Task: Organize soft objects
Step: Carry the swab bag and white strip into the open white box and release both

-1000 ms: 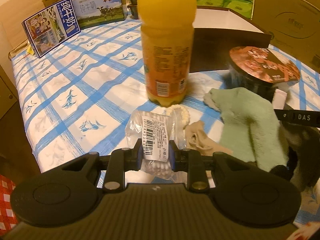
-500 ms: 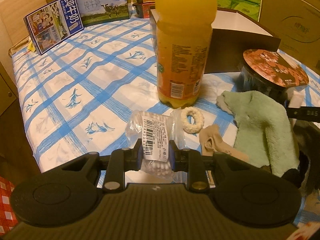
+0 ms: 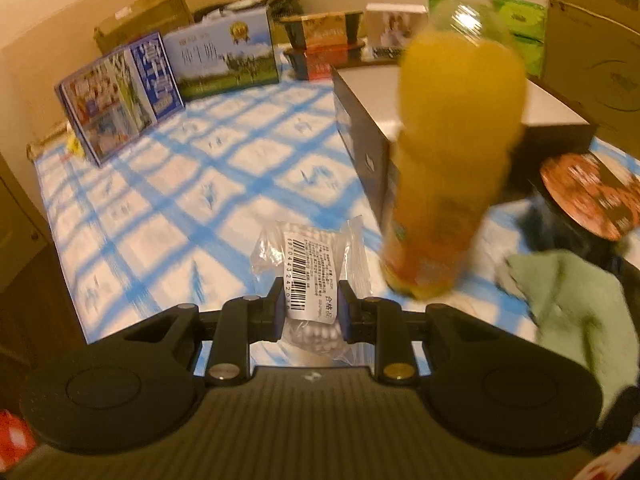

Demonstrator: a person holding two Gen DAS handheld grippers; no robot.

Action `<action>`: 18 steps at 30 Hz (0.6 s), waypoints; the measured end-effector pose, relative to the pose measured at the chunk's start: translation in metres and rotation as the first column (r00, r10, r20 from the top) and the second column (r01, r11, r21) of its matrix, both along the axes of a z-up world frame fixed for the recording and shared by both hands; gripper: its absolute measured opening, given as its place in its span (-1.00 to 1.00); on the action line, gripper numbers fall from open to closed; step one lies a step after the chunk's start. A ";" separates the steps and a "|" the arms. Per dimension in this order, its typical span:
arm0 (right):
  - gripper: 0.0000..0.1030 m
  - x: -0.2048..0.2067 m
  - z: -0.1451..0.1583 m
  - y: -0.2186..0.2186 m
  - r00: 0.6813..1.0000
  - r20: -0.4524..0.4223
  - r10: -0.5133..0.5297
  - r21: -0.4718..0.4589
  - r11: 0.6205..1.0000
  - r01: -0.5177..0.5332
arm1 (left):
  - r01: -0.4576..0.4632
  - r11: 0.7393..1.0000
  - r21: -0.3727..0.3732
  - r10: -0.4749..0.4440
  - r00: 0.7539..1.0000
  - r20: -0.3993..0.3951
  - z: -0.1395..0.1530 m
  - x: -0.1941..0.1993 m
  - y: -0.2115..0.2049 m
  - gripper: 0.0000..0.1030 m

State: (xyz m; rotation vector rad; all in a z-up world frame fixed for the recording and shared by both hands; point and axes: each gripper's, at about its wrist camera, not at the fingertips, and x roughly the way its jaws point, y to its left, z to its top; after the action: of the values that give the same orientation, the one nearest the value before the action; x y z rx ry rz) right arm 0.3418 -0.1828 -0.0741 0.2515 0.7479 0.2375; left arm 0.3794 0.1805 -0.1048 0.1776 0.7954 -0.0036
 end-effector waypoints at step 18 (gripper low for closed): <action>-0.53 0.194 0.013 0.013 0.998 0.024 0.066 0.050 0.996 -0.067 | 0.246 0.962 -0.119 -0.234 0.966 0.105 0.056 0.197 -0.004 -0.54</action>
State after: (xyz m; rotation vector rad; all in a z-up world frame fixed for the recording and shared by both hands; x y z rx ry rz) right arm 0.5357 -0.1703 -0.0609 0.2720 0.7298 0.3221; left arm 0.5767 0.1764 -0.0484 0.1483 0.6773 -0.2758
